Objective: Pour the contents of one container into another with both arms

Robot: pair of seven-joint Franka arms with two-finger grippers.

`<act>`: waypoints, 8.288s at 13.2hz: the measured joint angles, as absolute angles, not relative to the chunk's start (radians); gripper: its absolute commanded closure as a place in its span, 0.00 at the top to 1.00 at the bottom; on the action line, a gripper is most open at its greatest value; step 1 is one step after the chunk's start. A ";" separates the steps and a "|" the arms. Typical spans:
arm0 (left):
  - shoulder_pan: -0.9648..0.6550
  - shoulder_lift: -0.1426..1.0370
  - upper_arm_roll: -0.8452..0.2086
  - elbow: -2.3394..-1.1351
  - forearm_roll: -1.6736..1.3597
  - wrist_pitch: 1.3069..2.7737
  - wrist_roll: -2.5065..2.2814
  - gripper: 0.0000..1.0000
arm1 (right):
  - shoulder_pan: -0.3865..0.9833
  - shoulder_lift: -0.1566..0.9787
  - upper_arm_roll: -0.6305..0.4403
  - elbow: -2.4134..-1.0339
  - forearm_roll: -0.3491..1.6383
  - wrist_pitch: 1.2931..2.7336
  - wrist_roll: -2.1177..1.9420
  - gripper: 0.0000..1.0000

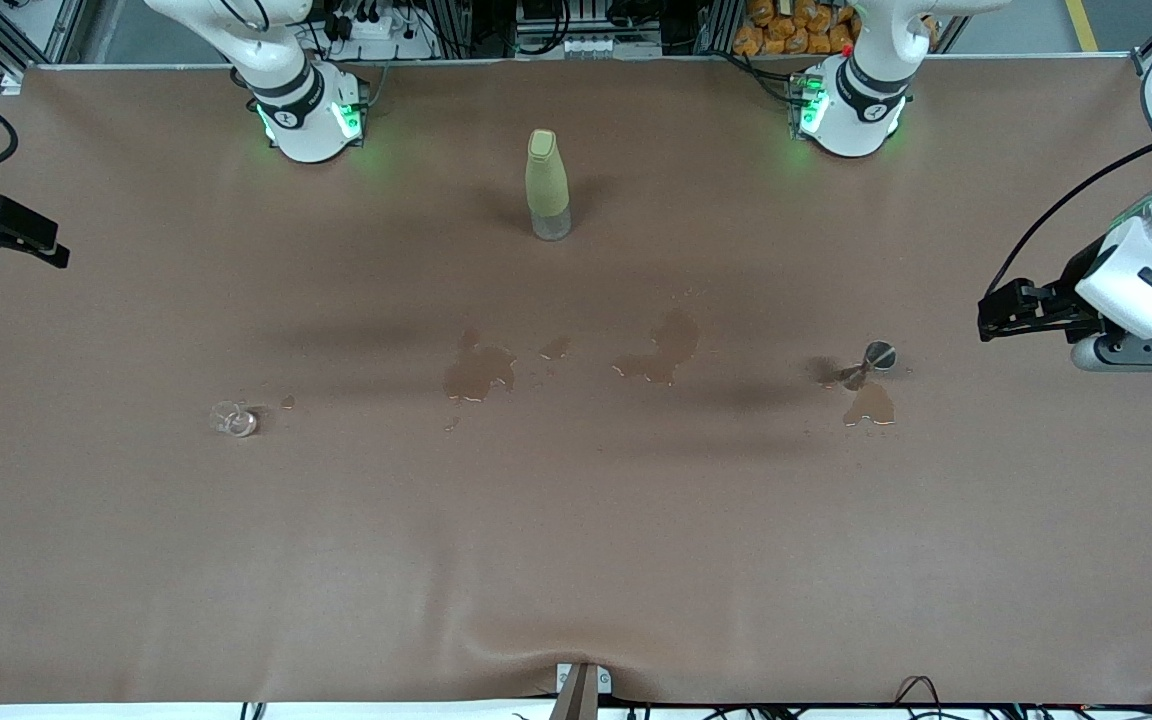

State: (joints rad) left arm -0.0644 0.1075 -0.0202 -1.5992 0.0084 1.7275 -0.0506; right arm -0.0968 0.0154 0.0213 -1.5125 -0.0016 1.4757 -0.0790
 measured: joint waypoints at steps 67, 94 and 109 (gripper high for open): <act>0.320 0.856 -0.026 -1.677 -0.874 1.494 2.370 1.00 | -0.353 0.517 -0.150 -1.903 0.995 1.935 -2.744 1.00; 0.325 0.865 -0.051 -1.627 -0.904 1.522 2.418 0.00 | -0.424 0.860 -0.150 -1.842 1.412 1.663 -2.860 1.00; 0.125 0.840 -0.265 -1.554 -1.328 1.786 2.374 0.00 | -0.354 0.893 -0.112 -1.835 1.521 1.663 -2.872 0.43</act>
State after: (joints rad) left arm 0.1247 0.8396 -0.2655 -1.5543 -1.3285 1.7864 2.3736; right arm -0.3543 0.8928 -0.1117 -1.8352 1.5207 1.6626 -2.8716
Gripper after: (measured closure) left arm 0.793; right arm 0.194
